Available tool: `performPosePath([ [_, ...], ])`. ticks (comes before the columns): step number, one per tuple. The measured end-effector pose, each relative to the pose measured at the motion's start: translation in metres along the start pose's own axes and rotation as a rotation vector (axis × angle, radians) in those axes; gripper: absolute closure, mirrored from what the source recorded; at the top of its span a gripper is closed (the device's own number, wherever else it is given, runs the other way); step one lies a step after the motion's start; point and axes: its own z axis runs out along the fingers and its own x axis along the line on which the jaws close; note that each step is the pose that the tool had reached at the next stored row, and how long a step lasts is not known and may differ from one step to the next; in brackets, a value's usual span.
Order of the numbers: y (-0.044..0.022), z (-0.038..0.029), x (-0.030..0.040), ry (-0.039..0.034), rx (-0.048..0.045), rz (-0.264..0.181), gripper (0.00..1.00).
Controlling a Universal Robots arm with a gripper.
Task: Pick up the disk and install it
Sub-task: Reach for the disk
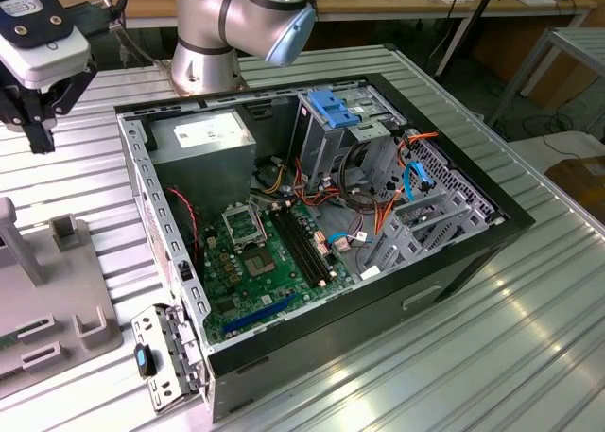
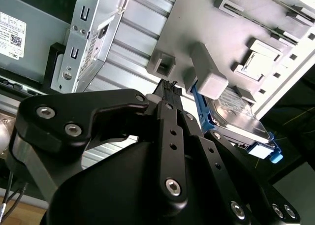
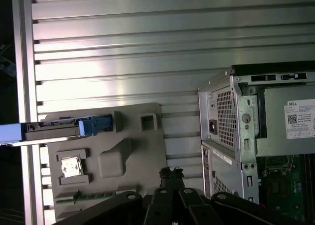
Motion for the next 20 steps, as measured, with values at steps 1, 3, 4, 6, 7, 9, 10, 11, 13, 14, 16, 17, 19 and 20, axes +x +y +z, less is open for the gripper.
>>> performPosePath([
  [1,-0.0001,0.0,0.0015,0.0,0.0,0.0,0.89],
  [3,-0.0003,0.0,0.0038,0.0,0.0,0.0,0.89],
  [4,-0.0004,-0.0001,0.0046,0.0,0.0,0.0,0.89],
  [6,-0.0005,-0.0001,0.0061,0.0,0.0,0.0,0.89],
  [7,-0.0005,-0.0001,0.0067,0.0,0.0,0.0,0.89],
  [9,-0.0006,-0.0001,0.0081,0.0,0.0,0.0,0.89],
  [10,-0.0007,-0.0001,0.0092,-0.0001,0.0,0.0,0.89],
  [11,-0.0008,-0.0001,0.0114,-0.0001,0.0,0.0,0.89],
  [13,-0.0011,-0.0002,0.0141,0.0,0.0,0.0,0.89],
  [14,-0.0012,-0.0002,0.0158,0.0,0.0,0.0,0.89],
  [16,-0.0017,-0.0002,0.0218,0.0,0.0,0.0,0.89],
  [17,-0.0018,-0.0003,0.0235,0.0,0.0,0.0,0.89],
  [19,-0.0024,-0.0003,0.0313,-0.0001,0.0,0.0,0.89],
  [20,-0.0025,-0.0004,0.0329,0.0,0.0001,0.0,0.89],
])
